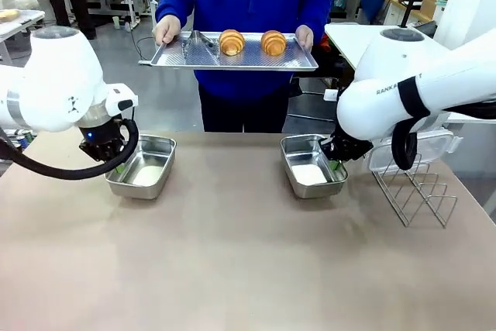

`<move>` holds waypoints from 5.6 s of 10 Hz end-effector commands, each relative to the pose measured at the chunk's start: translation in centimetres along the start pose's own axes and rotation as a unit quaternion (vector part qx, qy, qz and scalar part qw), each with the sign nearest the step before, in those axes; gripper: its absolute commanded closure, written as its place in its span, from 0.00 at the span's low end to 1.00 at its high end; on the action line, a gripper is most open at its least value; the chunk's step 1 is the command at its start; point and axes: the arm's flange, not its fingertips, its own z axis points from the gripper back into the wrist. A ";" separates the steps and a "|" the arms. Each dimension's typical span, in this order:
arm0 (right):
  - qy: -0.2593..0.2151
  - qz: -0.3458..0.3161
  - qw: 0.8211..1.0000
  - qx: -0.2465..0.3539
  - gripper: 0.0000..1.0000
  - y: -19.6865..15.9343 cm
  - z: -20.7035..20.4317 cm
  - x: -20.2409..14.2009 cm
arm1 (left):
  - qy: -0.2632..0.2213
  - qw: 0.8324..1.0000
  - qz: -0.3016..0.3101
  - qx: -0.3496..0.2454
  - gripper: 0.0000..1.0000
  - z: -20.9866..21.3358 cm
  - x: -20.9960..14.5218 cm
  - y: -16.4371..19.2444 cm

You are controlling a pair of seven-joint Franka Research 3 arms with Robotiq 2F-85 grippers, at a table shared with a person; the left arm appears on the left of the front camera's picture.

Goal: Place the bread in airtight containers.
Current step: Lift both Airtight Container, then once an object is inside an Airtight Container , place the container in the center of the table.

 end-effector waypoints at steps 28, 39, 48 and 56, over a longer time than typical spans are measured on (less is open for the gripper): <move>-0.062 -0.029 0.997 -0.020 1.00 2.4 16.8 0.1 | -0.058 0.996 0.063 -0.005 1.00 19.0 1.7 -0.2; -0.062 -0.029 0.997 -0.020 1.00 2.4 16.8 0.1 | -0.058 0.996 0.063 -0.005 1.00 19.0 1.7 -0.2; -0.062 -0.029 0.997 -0.020 1.00 2.4 16.8 0.1 | -0.021 0.993 0.116 -0.026 0.96 13.7 -3.9 1.5; -0.062 -0.029 0.997 -0.020 1.00 2.4 16.8 0.1 | 0.010 0.995 0.094 -0.042 0.96 2.1 -4.2 0.4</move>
